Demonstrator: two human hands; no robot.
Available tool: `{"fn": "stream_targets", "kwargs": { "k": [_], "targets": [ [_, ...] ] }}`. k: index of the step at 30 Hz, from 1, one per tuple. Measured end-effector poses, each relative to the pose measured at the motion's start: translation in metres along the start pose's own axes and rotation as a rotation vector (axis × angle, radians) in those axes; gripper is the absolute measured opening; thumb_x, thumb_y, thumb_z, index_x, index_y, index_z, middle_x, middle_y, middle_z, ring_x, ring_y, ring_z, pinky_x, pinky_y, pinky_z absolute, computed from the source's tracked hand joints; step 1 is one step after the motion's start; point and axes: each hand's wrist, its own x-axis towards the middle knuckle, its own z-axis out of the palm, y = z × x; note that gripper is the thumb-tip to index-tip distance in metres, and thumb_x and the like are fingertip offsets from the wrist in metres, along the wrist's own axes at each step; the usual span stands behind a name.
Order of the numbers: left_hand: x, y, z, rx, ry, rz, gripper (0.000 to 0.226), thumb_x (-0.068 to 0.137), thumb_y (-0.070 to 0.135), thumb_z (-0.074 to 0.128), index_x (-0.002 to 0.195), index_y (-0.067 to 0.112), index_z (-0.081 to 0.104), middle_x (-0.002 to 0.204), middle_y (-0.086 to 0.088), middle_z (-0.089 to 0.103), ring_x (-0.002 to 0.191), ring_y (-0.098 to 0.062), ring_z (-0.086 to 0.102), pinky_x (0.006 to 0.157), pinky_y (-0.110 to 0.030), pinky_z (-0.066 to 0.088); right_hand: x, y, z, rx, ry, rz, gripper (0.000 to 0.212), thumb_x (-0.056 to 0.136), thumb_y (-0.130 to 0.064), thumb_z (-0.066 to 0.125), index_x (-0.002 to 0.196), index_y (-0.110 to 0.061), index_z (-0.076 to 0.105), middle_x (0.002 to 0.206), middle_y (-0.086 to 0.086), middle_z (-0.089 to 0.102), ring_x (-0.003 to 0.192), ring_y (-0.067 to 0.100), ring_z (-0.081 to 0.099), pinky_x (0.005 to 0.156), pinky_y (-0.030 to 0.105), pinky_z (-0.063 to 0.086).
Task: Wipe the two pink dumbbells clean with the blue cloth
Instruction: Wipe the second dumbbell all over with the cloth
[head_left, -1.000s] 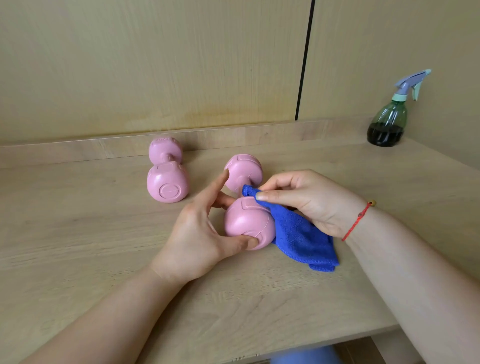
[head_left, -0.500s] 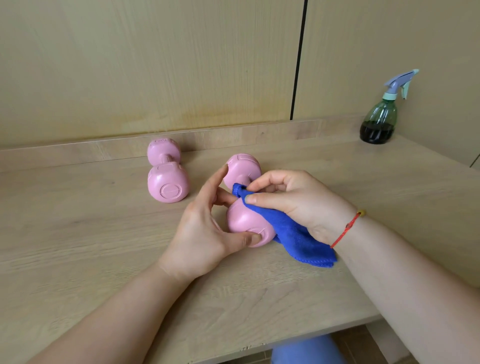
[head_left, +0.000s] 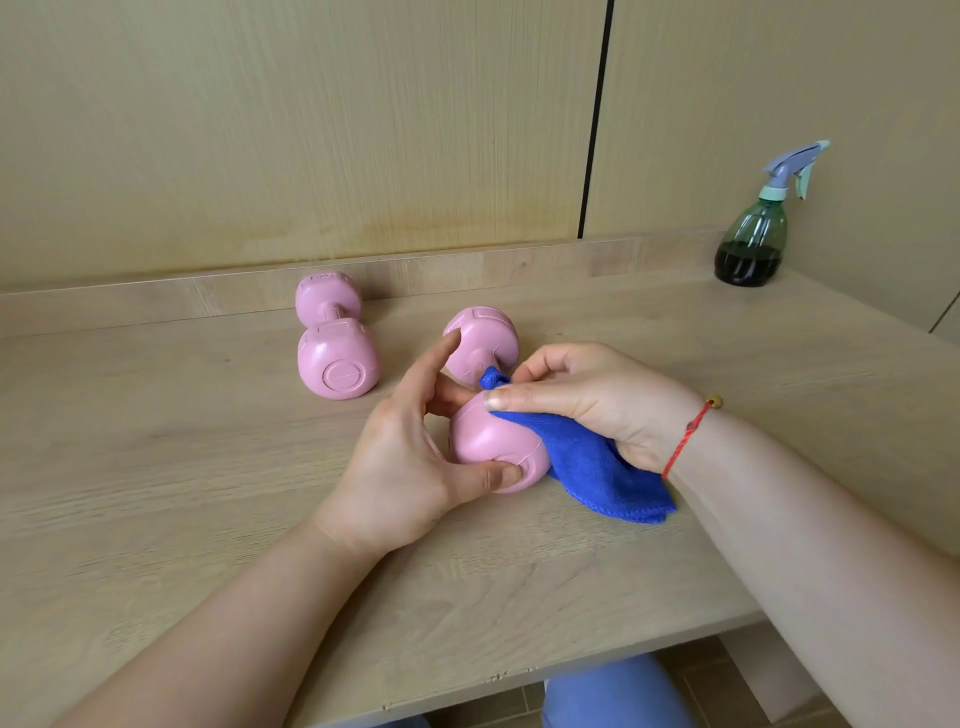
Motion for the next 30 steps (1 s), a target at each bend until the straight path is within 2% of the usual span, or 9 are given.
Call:
{"fn": "stream_targets", "kwargs": {
  "k": [3,6,10,13,16,19,21,23,30],
  "targets": [
    [-0.002,0.001,-0.003,-0.017,0.009,-0.004,0.108,0.057,0.007,0.094,0.142,0.036,0.033,0.102,0.003,0.065,0.095,-0.007,0.061,0.075,-0.004,0.043,0.002,-0.004,0.007,-0.108,0.045,-0.066,0.033,0.065,-0.035,0.087,0.084,-0.016,0.068,0.069,-0.015,0.064,0.071,0.007,0.060,0.071,0.024,0.044],
    [0.000,0.001,-0.002,-0.027,0.006,-0.009,0.109,0.057,0.006,0.093,0.142,0.037,0.032,0.104,0.000,0.065,0.095,-0.008,0.062,0.075,-0.005,0.044,0.001,-0.001,0.001,-0.073,-0.018,-0.124,0.026,0.074,-0.026,0.083,0.091,-0.012,0.069,0.077,-0.006,0.066,0.073,0.007,0.060,0.074,0.022,0.046],
    [0.004,0.000,0.000,-0.030,-0.023,-0.002,0.111,0.054,0.006,0.095,0.145,0.030,0.036,0.102,-0.005,0.064,0.095,-0.012,0.062,0.075,-0.007,0.045,-0.003,0.017,-0.018,0.200,-0.186,-0.102,0.026,0.076,-0.013,0.071,0.102,-0.009,0.068,0.092,0.004,0.072,0.081,0.009,0.065,0.076,0.019,0.052],
    [0.005,-0.001,0.001,-0.027,-0.024,0.007,0.110,0.049,0.018,0.093,0.143,0.032,0.038,0.102,-0.006,0.064,0.095,-0.013,0.062,0.077,-0.008,0.045,-0.005,0.024,-0.024,0.348,-0.244,-0.047,0.032,0.072,-0.012,0.067,0.104,-0.009,0.067,0.090,0.004,0.072,0.078,0.012,0.066,0.071,0.022,0.055],
    [0.005,-0.001,0.000,-0.025,-0.026,0.004,0.109,0.050,0.018,0.093,0.144,0.032,0.038,0.102,-0.004,0.064,0.096,-0.013,0.062,0.077,-0.008,0.045,-0.002,0.015,-0.018,0.244,-0.172,-0.017,0.030,0.066,-0.022,0.076,0.092,-0.010,0.068,0.081,0.002,0.070,0.072,0.012,0.064,0.066,0.022,0.053],
    [0.003,0.000,-0.002,-0.008,-0.027,-0.010,0.109,0.055,0.008,0.095,0.145,0.028,0.037,0.099,0.005,0.064,0.094,-0.011,0.061,0.076,-0.007,0.045,0.004,0.000,-0.005,-0.053,-0.022,-0.015,0.047,0.060,-0.038,0.089,0.089,-0.007,0.069,0.074,-0.003,0.066,0.069,0.012,0.061,0.067,0.028,0.047],
    [0.001,0.000,-0.004,0.016,-0.027,-0.008,0.108,0.057,0.010,0.095,0.147,0.028,0.037,0.094,0.016,0.061,0.092,-0.010,0.060,0.076,-0.008,0.045,0.008,-0.009,0.004,-0.192,0.041,-0.042,0.049,0.061,-0.044,0.088,0.085,-0.008,0.067,0.072,-0.003,0.059,0.066,0.012,0.054,0.066,0.028,0.040],
    [0.001,-0.001,-0.005,0.035,-0.024,-0.008,0.110,0.057,0.014,0.095,0.149,0.029,0.035,0.093,0.016,0.059,0.092,-0.011,0.058,0.077,-0.008,0.044,0.010,-0.014,0.011,-0.272,0.057,-0.062,0.043,0.061,-0.048,0.087,0.081,-0.016,0.064,0.073,-0.002,0.055,0.066,0.013,0.050,0.064,0.028,0.036],
    [0.003,-0.001,-0.004,0.001,-0.026,-0.020,0.114,0.056,0.009,0.095,0.150,0.027,0.033,0.097,0.002,0.061,0.090,-0.013,0.061,0.075,-0.006,0.043,0.016,-0.014,0.009,-0.220,0.091,-0.097,0.038,0.077,-0.033,0.080,0.062,-0.017,0.050,0.063,-0.002,0.045,0.061,0.016,0.041,0.054,0.025,0.030]
  ]
}}
